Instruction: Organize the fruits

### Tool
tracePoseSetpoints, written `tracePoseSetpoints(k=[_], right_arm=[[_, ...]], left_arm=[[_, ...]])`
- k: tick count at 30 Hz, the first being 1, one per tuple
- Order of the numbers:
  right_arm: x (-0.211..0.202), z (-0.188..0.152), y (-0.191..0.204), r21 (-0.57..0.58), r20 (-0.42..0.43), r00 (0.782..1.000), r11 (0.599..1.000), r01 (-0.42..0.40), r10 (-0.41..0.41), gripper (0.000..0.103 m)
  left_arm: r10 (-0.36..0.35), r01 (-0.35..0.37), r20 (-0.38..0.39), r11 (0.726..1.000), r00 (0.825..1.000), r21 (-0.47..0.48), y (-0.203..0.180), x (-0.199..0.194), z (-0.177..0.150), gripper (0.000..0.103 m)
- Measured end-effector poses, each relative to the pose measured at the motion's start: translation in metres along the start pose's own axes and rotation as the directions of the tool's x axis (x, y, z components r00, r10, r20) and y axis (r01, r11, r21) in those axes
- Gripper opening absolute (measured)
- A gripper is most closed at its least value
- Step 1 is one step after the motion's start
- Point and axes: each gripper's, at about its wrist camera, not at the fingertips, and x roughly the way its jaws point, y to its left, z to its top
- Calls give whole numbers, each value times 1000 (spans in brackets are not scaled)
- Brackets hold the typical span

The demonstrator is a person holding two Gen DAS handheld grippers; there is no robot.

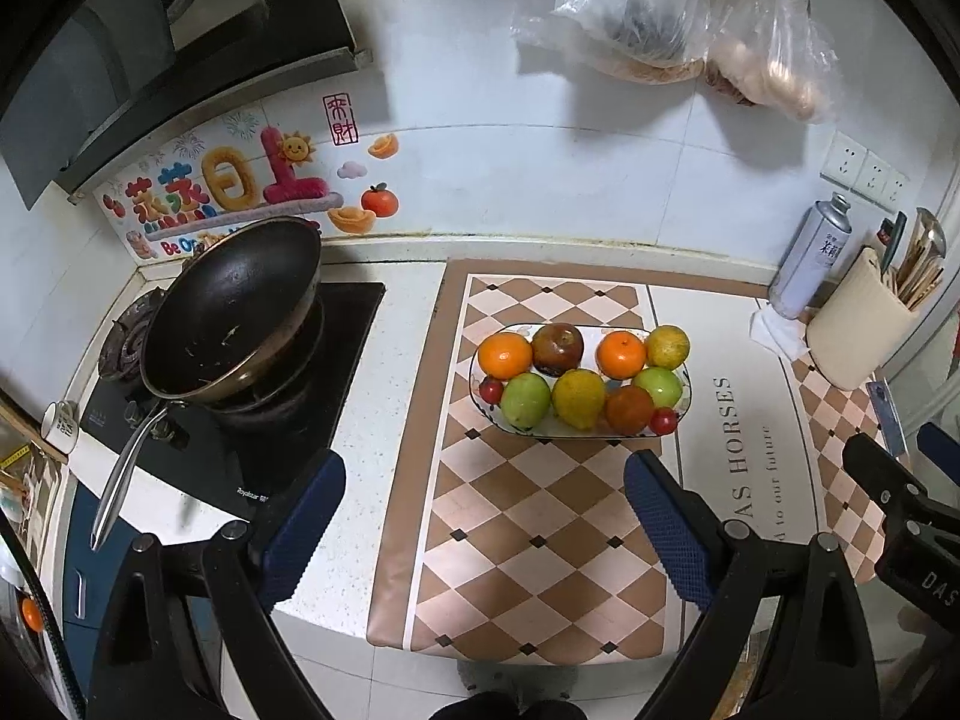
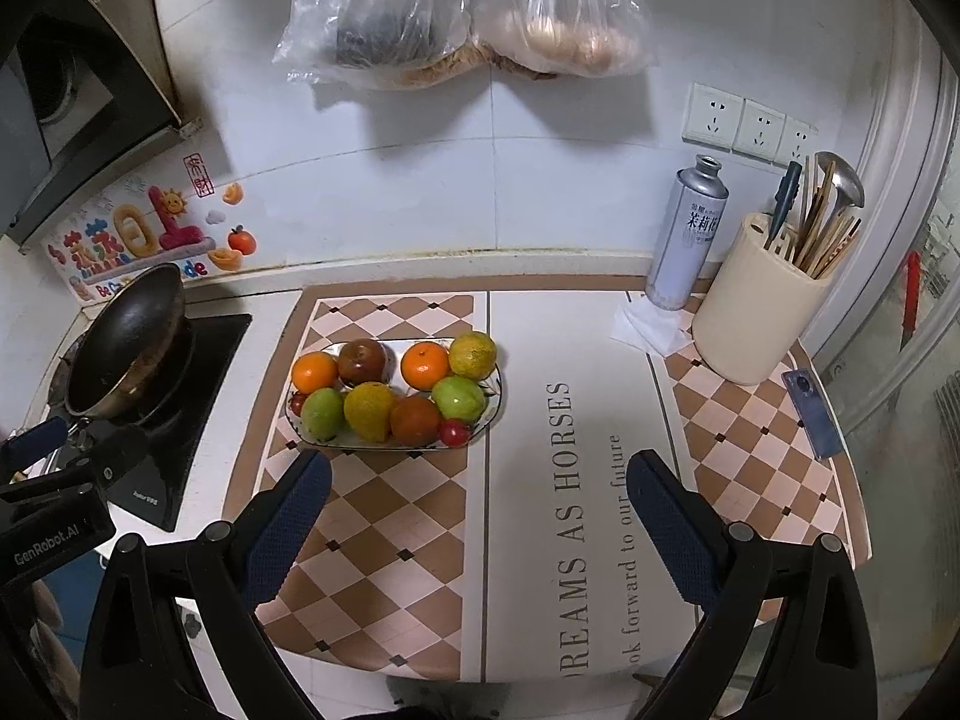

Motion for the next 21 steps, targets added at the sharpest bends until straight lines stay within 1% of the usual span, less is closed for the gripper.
tracePoseSetpoints(k=[10, 21], right_arm=[[1, 0, 1, -5, 0, 1000, 1000, 3, -3, 101], [-1, 0, 3, -14, 3, 1000, 1000, 0, 0, 101]], left_arm=[[1, -1, -6, 1000, 1000, 4, -2, 5, 1, 95], [3, -3, 8, 1000, 1000, 10, -3, 2, -3, 95]])
